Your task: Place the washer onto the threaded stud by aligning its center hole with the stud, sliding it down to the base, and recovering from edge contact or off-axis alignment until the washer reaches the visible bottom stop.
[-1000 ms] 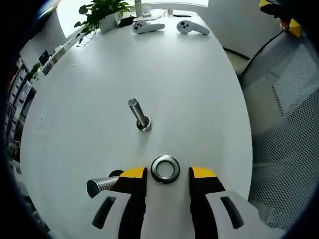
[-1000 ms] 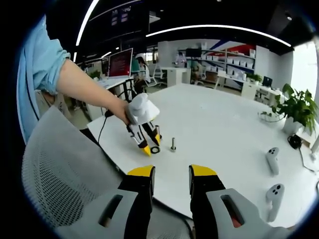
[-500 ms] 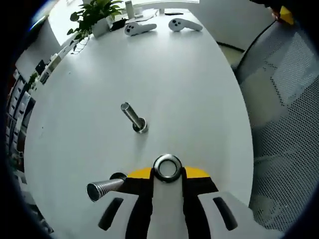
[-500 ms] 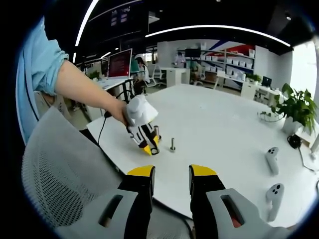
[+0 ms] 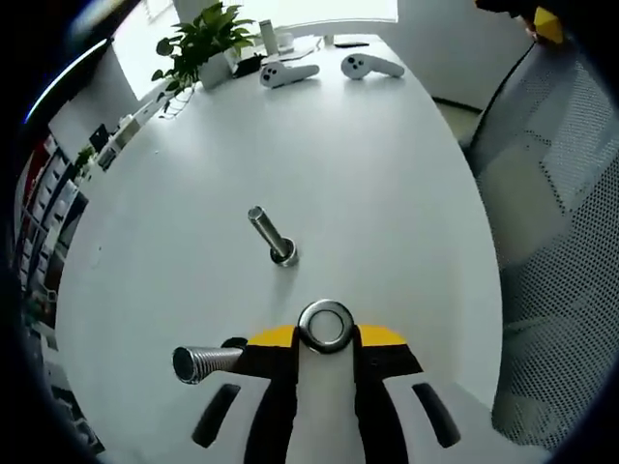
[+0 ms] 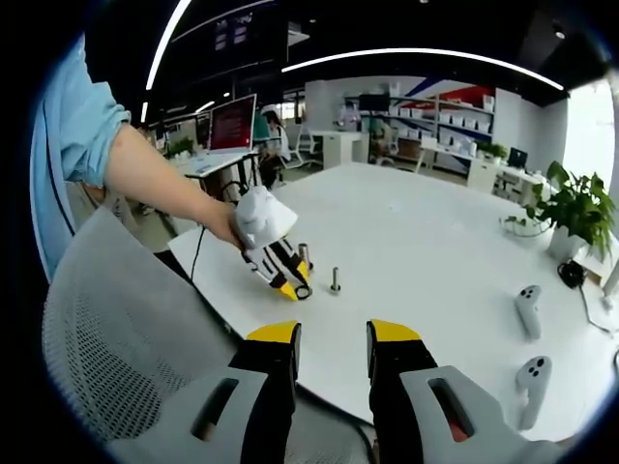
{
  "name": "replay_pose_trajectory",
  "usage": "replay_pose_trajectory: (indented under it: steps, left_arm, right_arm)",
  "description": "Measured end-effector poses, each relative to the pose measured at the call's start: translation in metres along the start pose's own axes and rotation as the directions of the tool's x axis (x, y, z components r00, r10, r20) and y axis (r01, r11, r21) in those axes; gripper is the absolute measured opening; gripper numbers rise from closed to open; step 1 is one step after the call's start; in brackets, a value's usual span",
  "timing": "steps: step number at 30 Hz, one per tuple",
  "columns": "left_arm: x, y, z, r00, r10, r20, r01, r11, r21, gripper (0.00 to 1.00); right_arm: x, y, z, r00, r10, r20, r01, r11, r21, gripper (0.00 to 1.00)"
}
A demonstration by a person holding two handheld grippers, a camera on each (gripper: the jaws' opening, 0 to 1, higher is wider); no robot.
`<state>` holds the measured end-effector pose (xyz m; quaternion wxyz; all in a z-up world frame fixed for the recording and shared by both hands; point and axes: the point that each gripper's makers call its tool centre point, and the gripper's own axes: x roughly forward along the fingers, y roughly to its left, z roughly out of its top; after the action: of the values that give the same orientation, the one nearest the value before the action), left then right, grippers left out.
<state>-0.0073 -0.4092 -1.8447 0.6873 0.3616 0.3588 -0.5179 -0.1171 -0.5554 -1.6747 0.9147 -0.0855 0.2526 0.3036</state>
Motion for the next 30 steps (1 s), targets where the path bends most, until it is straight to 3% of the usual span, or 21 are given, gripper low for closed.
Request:
replay_pose_trajectory:
  steps: [13,23,30]
  left_arm:
    - [-0.030,0.009,0.008,0.999,0.033,0.043,-0.033,0.999,-0.004,0.19]
    - [-0.066,0.032,0.012,0.993,0.098,0.068,-0.099,0.995,0.013,0.19]
    - [-0.074,0.044,0.012,0.990,0.129,0.052,-0.130,0.991,0.025,0.19]
  right_arm:
    - [0.000,0.000,0.001,1.000,0.002,0.002,-0.002,1.000,-0.003,0.29]
    - [0.000,0.000,0.001,1.000,-0.003,0.003,0.003,1.000,-0.002,0.29]
    - [0.000,0.000,0.001,1.000,-0.004,0.003,0.004,1.000,-0.001,0.29]
